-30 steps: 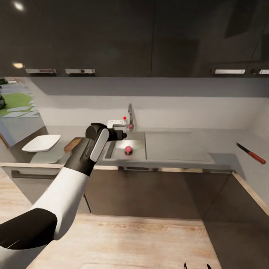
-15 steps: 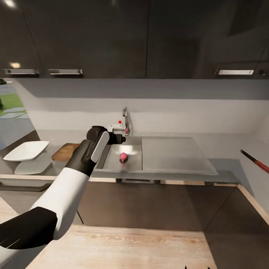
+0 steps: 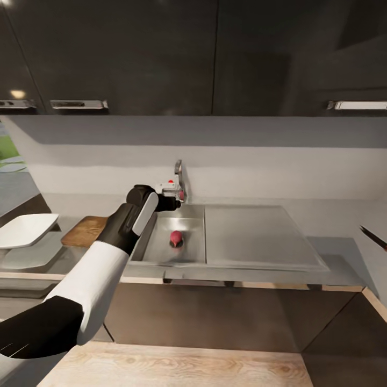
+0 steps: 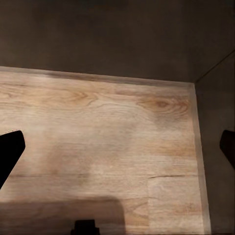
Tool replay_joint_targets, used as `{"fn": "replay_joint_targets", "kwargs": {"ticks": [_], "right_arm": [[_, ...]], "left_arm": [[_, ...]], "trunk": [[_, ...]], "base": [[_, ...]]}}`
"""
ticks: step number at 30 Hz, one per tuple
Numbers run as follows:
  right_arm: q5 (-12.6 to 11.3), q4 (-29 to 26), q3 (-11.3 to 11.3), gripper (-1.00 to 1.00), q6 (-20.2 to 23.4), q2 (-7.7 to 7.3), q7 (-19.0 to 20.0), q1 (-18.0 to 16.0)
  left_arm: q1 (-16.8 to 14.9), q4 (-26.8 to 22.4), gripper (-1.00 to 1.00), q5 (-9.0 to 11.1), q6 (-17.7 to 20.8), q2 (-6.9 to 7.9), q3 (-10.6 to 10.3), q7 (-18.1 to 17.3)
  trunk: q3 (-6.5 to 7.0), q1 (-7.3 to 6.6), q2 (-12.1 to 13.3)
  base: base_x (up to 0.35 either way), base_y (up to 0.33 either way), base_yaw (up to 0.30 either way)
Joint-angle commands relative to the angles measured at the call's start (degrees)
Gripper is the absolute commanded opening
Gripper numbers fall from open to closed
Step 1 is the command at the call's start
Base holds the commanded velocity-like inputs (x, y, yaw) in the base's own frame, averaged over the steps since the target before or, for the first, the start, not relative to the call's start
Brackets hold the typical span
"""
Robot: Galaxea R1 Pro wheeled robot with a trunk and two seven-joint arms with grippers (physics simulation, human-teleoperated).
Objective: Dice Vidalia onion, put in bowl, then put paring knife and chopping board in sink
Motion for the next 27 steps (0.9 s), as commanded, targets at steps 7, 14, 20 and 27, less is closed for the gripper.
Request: {"fn": "replay_joint_targets", "kwargs": {"ticks": [7, 14, 20, 27], "right_arm": [[-0.95, 0.18, 0.45, 1.0, 9.17, 0.43, 0.28, 0.47], [-1.35, 0.17, 0.45, 1.0, 14.52, 0.43, 1.39, 0.74], [-4.67, 0.18, 0.44, 1.0, 17.27, 0.24, 1.6, 0.75], [-6.48, 0.21, 0.45, 1.0, 21.44, 0.22, 3.19, 1.03]], "left_arm": [[-0.05, 3.23, 1.0, 0.64, -1.7, 0.01, -0.15, 0.64], [-0.03, 6.36, 1.0, 0.69, -1.84, -0.13, -0.18, 0.59], [-0.04, 7.93, 1.0, 0.73, -2.78, -0.22, -0.2, 0.61], [-0.03, 8.33, 1.0, 0.82, -3.3, -0.26, -0.25, 0.65]], "trunk": [[-0.07, 0.03, -0.06], [-0.07, 0.03, -0.06], [-0.07, 0.03, -0.06], [-0.07, 0.03, -0.06]], "base": [[0.065, 0.0, 0.0], [0.004, 0.0, 0.0], [0.0, 0.0, 0.0], [0.0, 0.0, 0.0]]}}
